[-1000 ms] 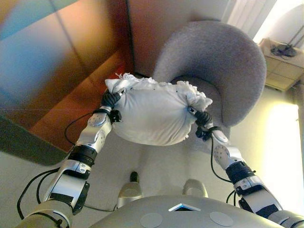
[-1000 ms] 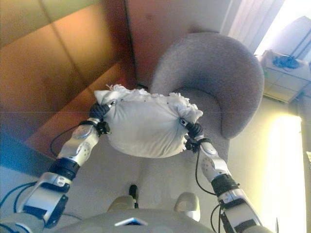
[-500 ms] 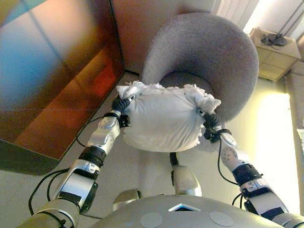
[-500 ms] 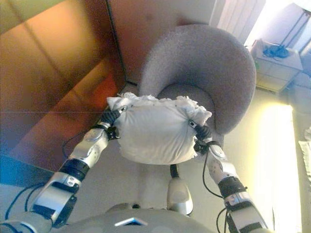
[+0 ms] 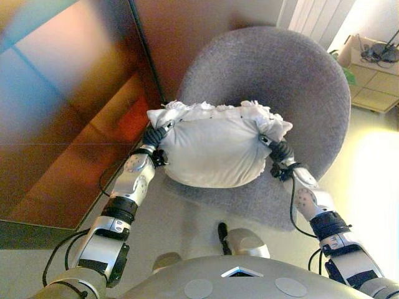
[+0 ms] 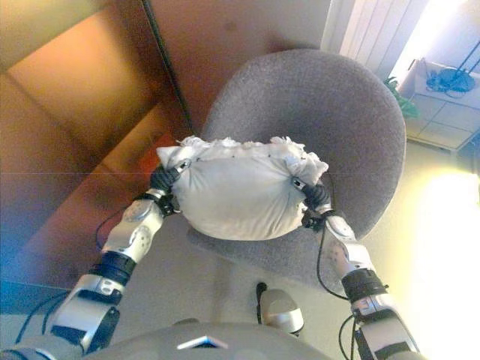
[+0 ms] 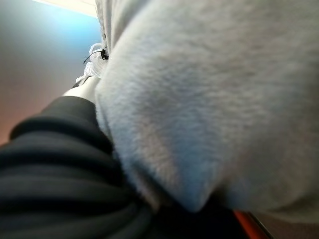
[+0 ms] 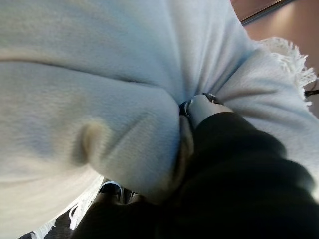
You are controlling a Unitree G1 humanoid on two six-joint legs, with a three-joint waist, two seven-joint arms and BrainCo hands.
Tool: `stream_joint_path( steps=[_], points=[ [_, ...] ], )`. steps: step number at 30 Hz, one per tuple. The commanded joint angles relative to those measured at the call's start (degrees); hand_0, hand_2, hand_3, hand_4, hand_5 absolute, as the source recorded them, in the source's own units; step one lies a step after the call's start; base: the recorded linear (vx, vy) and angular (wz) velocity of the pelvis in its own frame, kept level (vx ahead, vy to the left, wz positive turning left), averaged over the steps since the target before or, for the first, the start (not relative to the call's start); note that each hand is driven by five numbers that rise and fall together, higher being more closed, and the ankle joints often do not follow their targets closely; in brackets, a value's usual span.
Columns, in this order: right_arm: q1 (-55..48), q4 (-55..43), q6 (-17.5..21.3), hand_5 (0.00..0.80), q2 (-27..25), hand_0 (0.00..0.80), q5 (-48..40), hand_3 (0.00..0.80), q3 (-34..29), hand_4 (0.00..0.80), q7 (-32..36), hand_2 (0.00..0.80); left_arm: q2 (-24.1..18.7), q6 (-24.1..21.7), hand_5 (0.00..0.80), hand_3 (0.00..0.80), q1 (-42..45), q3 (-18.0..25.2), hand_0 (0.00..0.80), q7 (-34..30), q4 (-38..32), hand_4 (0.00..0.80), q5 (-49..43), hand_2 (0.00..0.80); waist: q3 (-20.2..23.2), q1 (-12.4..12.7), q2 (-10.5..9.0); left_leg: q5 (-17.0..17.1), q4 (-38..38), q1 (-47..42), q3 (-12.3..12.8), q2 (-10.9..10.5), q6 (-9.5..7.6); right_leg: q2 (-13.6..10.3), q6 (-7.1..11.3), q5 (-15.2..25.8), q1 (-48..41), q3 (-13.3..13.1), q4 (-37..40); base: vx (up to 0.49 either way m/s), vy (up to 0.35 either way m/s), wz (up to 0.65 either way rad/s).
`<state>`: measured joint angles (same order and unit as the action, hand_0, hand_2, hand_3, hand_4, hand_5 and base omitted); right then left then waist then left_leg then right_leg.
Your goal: Pick up the cushion and take it to the sofa
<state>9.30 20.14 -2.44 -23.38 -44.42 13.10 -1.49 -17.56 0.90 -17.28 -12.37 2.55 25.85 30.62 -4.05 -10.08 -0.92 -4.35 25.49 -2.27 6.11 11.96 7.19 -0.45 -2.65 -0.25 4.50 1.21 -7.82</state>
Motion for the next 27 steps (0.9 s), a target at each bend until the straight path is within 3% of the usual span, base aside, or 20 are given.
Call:
stream_joint_path(
  steps=[1,6,10,15,17,19,21,23,27],
  points=[
    [4.16,-5.27,3.58,0.8,2.49,0.8,-1.37,0.8,-2.4,0.8,1.23,0.8,-0.54,-3.22,0.8,0.8,-3.91,-3.32,0.8,-2.84,-4.81,0.8,2.78,0.8,3.74,2.02,-0.51,9.61,-13.11,0.78,0.32,-0.34,-1.43,-2.07,6.48,-0.46,-2.59,-2.05,1.18,0.168,0.127,0.35],
    [5.97,-4.45,3.51,0.8,2.9,0.8,-1.5,0.8,-1.1,0.8,-1.27,0.8,0.04,-3.18,0.8,0.8,-4.41,-4.48,0.8,-0.52,-4.0,0.8,0.79,0.8,2.01,5.57,0.39,11.82,-22.09,8.42,-0.85,-1.7,-0.1,-3.08,7.88,-4.67,-9.65,-2.27,2.46,0.202,0.135,0.07],
    [5.92,-3.9,3.86,0.8,3.66,0.8,-1.66,0.8,-1.91,0.8,-0.77,0.8,-0.68,-3.22,0.8,0.8,-5.31,-4.13,0.8,-1.33,-2.4,0.8,0.63,0.8,2.43,5.63,0.88,9.54,-20.74,10.08,4.51,-1.68,-1.25,-5.07,8.98,-7.52,-12.03,-0.49,0.01,0.182,0.18,-0.4],
    [4.74,-4.13,4.81,0.8,4.66,0.8,-2.03,0.8,-2.16,0.8,-0.08,0.8,-2.02,-3.31,0.8,0.8,-5.97,-4.91,0.8,-0.68,-2.72,0.8,1.35,0.8,2.55,6.7,0.87,5.97,-18.9,9.4,3.41,-5.31,-3.92,-9.07,11.87,-3.65,-8.18,1.41,-10.62,0.119,0.21,-0.4],
    [4.9,-3.94,5.82,0.8,5.33,0.8,-2.53,0.8,-1.73,0.8,-1.12,0.8,-2.15,-3.68,0.8,0.8,-6.54,-5.54,0.8,-0.82,-2.23,0.8,0.81,0.8,2.24,7.24,1.11,4.98,-18.72,9.09,3.58,-6.43,-5.03,-10.89,11.89,-0.49,-4.76,1.91,-18.66,0.086,0.204,-0.02],
    [4.78,-3.22,7.42,0.8,6.7,0.8,-3.67,0.8,-1.15,0.8,-2.21,0.8,-2.21,-3.7,0.8,0.8,-7.3,-6.22,0.8,-0.87,-1.23,0.8,0.57,0.8,1.56,7.31,1.81,3.59,-18.44,7.41,2.96,-7.57,-6.04,-10.94,10.95,1.66,-0.02,1.55,-26.01,0.144,0.157,0.01],
    [4.69,-2.36,8.58,0.8,7.41,0.8,-4.08,0.8,-0.83,0.8,-3.05,0.8,-2.25,-2.98,0.8,0.8,-7.58,-6.5,0.8,-1.08,-1.31,0.8,0.72,0.8,1.54,7.54,1.67,3.39,-18.88,6.25,2.88,-8.38,-6.08,-11.87,10.46,1.75,0.92,2.98,-23.31,0.166,0.046,0.03],
    [4.67,-1.78,9.32,0.8,7.27,0.8,-4.58,0.8,-1.16,0.8,-3.2,0.8,-2.49,-2.17,0.8,0.8,-7.99,-6.69,0.8,-1.16,-1.95,0.8,0.51,0.8,1.25,7.32,1.38,3.2,-19.56,4.96,2.88,-8.95,-5.52,-12.39,10.34,1.79,1.3,4.06,-15.81,0.169,-0.059,-0.09],
    [5.85,-1.05,8.56,0.8,5.96,0.8,-5.8,0.8,-3.12,0.8,-2.73,0.8,-2.53,-1.09,0.8,0.8,-8.72,-6.62,0.8,-0.35,-3.21,0.8,0.18,0.8,-0.29,6.07,0.28,1.67,-19.49,3.16,3.14,-8.13,-4.11,-13.85,11.86,4.51,2.2,3.26,-4.05,0.13,-0.138,-0.01]
  ],
)
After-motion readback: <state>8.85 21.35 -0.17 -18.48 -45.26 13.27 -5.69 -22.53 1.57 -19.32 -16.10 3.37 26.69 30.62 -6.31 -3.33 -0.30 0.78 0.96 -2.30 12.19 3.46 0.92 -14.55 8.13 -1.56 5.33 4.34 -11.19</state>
